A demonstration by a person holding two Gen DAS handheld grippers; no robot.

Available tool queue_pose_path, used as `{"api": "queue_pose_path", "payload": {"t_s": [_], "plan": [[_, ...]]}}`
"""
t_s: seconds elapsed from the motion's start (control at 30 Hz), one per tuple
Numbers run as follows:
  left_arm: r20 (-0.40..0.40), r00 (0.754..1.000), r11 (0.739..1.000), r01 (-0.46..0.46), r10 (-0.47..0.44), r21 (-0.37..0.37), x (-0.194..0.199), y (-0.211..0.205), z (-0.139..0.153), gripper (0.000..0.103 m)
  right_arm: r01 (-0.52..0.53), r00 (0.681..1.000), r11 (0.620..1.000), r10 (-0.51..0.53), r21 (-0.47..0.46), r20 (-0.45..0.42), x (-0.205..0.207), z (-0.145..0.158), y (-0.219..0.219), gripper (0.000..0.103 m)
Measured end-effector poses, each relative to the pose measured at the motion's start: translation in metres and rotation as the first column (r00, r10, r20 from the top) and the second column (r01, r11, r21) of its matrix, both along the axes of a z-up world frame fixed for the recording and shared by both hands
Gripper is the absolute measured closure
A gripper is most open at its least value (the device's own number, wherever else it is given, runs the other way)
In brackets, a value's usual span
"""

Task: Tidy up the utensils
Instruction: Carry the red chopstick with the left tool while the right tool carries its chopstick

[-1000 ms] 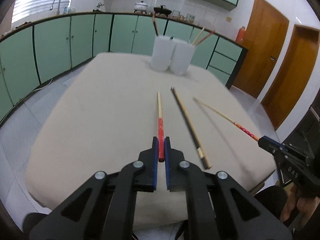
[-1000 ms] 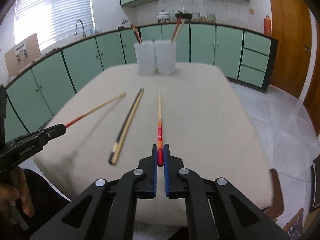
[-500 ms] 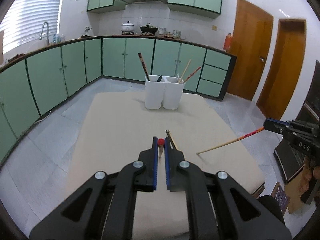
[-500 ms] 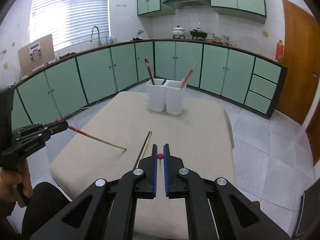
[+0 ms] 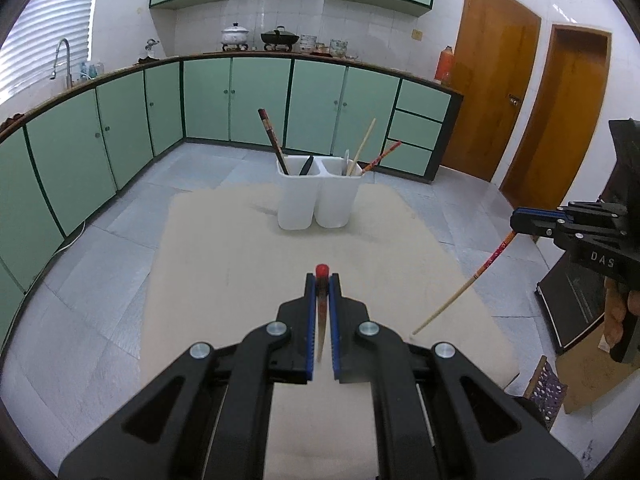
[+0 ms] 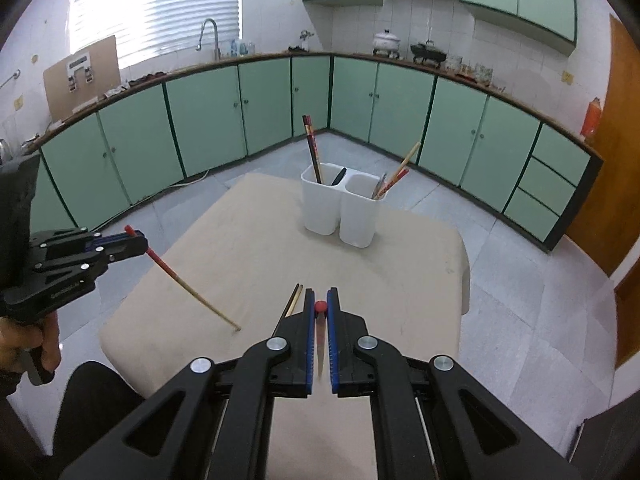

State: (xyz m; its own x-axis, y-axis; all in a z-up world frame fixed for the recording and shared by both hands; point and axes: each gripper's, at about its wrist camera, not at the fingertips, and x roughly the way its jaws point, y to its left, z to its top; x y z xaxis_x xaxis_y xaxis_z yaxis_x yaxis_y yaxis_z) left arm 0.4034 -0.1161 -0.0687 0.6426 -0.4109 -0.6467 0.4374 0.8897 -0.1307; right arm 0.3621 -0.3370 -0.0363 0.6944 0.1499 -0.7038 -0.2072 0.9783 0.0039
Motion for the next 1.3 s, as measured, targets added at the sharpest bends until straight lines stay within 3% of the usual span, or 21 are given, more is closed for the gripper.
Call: {"api": "queue_pose_path", "payload": {"t_s": [0.4,0.87,1.07,1.3], "plan": [[0.023,1.0,1.0,0.009,-0.009,0.004,0.064,-0.01,0.062,0.098,0.013,0.999,0.999,-0.012,0.038,-0.04,0.062,0.071,-0.014,0.097],[0.087,0.995,0.999,-0.038,0.04,-0.027,0.156,-0.037,0.133,0.098,0.074,0.996,0.995,-0.076,0.073,0.038,0.154,0.138,-0.014,0.097],[0.116,0.99,0.996,-0.068,0.075,-0.062,0.195,-0.056,0.145,0.098,0.116,0.99,0.99,-0.121,0.075,0.073,0.201,0.141,-0.021,0.097],[0.137,0.986,0.995,-0.085,0.09,-0.042,0.236,-0.082,0.122,0.098,0.159,0.986,0.983,-0.163,0.09,0.045,0.246,0.105,-0.04,0.097]]}}
